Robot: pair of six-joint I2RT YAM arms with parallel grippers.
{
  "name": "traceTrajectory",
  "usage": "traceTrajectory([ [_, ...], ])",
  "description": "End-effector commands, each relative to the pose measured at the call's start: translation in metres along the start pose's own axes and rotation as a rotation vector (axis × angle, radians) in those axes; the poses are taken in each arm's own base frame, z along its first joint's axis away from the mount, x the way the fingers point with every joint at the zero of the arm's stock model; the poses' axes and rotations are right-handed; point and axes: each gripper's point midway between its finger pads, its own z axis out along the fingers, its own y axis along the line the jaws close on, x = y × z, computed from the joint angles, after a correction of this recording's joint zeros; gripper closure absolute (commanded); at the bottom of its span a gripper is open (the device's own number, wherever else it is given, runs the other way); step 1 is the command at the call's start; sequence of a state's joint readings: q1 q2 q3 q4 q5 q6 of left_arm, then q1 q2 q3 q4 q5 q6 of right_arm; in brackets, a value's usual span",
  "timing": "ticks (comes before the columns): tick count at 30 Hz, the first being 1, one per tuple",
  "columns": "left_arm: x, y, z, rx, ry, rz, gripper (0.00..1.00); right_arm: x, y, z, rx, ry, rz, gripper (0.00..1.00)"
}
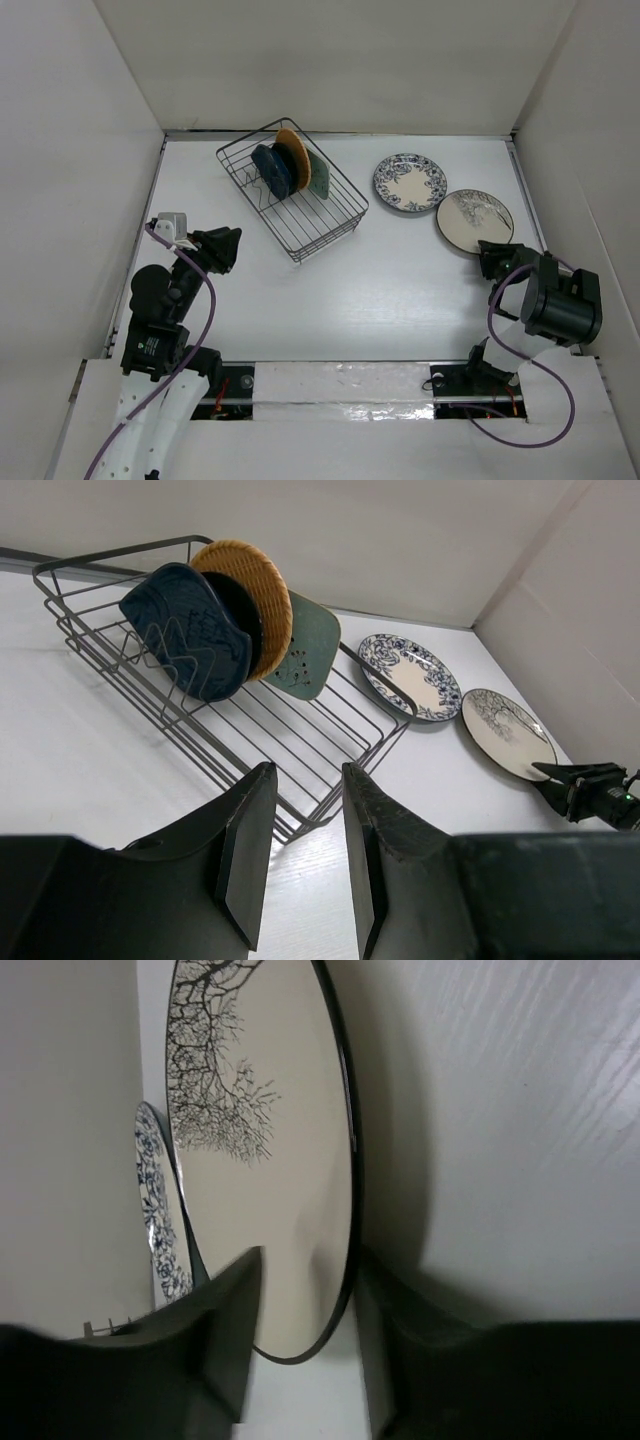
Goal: Load the plates into the dish rack
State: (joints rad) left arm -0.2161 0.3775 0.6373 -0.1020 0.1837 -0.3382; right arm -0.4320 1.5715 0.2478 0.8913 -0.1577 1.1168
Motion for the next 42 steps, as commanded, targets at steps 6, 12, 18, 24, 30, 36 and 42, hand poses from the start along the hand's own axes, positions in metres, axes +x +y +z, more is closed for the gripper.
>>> traceTrajectory([
  [6, -0.016, -0.010, 0.002, 0.037, -0.046, 0.013, 0.71, -0.007, 0.016, -0.003, -0.085, -0.026, 0.114, 0.93],
  [12, -0.015, -0.008, 0.004, 0.031, -0.040, 0.012, 0.71, -0.012, 0.023, -0.017, -0.153, -0.076, 0.116, 1.00],
  [18, -0.013, -0.008, 0.005, 0.031, -0.033, 0.011, 0.71, -0.029, 0.048, -0.040, -0.216, -0.158, 0.037, 1.00],
  [24, -0.013, -0.009, 0.005, 0.037, -0.034, 0.012, 0.71, -0.048, 0.103, -0.089, -0.281, -0.306, -0.150, 1.00],
  [30, -0.011, -0.009, 0.006, 0.037, -0.027, 0.010, 0.71, -0.027, 0.148, -0.111, -0.416, -0.213, -0.297, 1.00],
  [36, -0.012, -0.009, 0.006, 0.037, -0.027, 0.010, 0.71, 0.014, 0.239, -0.148, -0.647, -0.071, -0.510, 1.00],
  [42, -0.011, -0.009, 0.007, 0.038, -0.025, 0.011, 0.71, 0.094, 0.317, -0.186, -0.842, 0.117, -0.594, 1.00],
])
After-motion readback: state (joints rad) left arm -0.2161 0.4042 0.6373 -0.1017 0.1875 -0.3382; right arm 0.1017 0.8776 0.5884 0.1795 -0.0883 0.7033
